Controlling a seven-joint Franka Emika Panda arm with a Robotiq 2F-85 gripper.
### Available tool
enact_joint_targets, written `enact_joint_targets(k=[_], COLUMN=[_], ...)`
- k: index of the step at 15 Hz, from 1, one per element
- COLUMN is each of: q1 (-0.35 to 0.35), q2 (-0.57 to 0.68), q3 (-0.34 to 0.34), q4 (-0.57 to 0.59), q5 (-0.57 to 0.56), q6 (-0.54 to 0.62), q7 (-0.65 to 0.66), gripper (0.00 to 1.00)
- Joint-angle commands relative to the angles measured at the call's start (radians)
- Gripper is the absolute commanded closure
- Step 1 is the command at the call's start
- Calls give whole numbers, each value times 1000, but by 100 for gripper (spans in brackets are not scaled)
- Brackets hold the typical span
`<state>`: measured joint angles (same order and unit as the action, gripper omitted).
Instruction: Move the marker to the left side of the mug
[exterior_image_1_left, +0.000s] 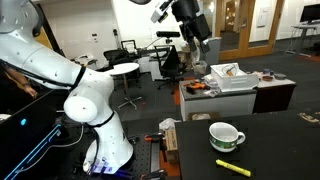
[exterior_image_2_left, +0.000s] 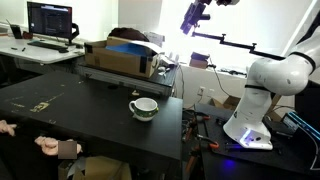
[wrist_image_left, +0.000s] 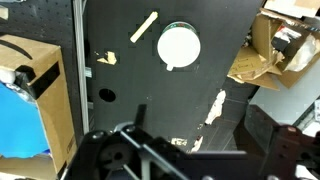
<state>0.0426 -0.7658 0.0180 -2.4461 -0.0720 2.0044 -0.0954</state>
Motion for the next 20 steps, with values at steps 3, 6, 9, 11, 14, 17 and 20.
enact_joint_targets(k=[3,6,9,11,14,17,20], q1=[-38,-53,-73,-87,-118,-145,-165], q2=[116,175,237,278,315,348,382], q3=[-55,-69,-66,-61,-45,-29,-20], q4=[59,68,65,64,31,-1,-37], q5=[58,106,152,173,174,166,163], q6=[84,117,156,181,222,258,292], q7=[81,126,198,253,370,488,583], gripper=[0,0,0,0,0,0,0])
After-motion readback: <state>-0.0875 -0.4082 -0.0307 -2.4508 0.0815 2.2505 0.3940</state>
